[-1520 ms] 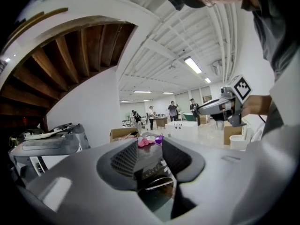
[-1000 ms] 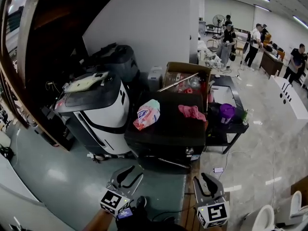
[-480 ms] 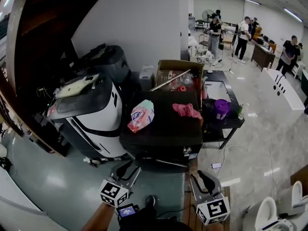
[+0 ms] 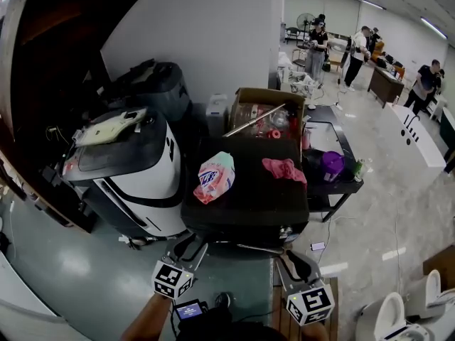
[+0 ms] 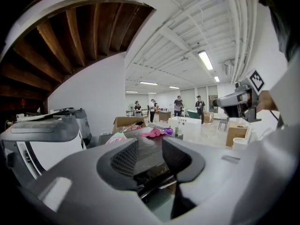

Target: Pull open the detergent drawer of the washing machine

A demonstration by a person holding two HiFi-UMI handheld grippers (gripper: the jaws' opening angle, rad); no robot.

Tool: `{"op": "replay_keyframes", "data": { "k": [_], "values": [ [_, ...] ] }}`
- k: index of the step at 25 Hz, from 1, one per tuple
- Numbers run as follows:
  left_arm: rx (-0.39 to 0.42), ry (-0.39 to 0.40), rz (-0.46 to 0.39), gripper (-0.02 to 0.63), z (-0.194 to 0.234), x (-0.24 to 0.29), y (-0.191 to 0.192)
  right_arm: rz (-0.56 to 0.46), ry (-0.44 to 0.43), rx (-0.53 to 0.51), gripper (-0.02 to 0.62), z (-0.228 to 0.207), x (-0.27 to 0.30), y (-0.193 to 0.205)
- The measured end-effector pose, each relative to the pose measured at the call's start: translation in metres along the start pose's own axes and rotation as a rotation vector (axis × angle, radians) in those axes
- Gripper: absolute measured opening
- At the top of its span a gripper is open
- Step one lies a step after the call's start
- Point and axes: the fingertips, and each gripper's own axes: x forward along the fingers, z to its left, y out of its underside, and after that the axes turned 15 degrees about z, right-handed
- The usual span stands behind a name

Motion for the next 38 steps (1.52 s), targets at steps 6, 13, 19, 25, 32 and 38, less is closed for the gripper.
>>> {"op": "replay_keyframes", "data": {
  "k": [6, 13, 19, 25, 32, 38],
  "values": [
    [-0.016, 0.035, 0.029, 0.167, 0.045, 0.022, 0.021, 0.026, -0.067, 0.041, 0.103, 0.025, 0.057, -0.004],
    [-0.044, 0.091, 0.065, 0.167, 0.087, 0.047, 0.055, 0.054, -0.128, 0.076, 0.103, 0.057, 0.126, -0.006],
    [-0.116, 0.14, 0.116, 0.167, 0.115, 0.073, 0.091, 0.066, -0.237, 0.196, 0.104, 0.076, 0.188, -0.002],
    [-0.317, 0.219, 0.127, 0.167, 0.126, 0.1, 0.13, 0.1, -0.372, 0.386, 0.109, 0.094, 0.251, 0.032],
    [-0.582, 0.272, 0.162, 0.167, 0.133, 0.132, 0.186, 0.181, -0.468, 0.606, 0.161, 0.117, 0.317, 0.102],
    [-0.706, 0.31, 0.165, 0.199, 0.134, 0.167, 0.226, 0.237, -0.441, 0.71, 0.175, 0.112, 0.366, 0.163]
  ]
}}
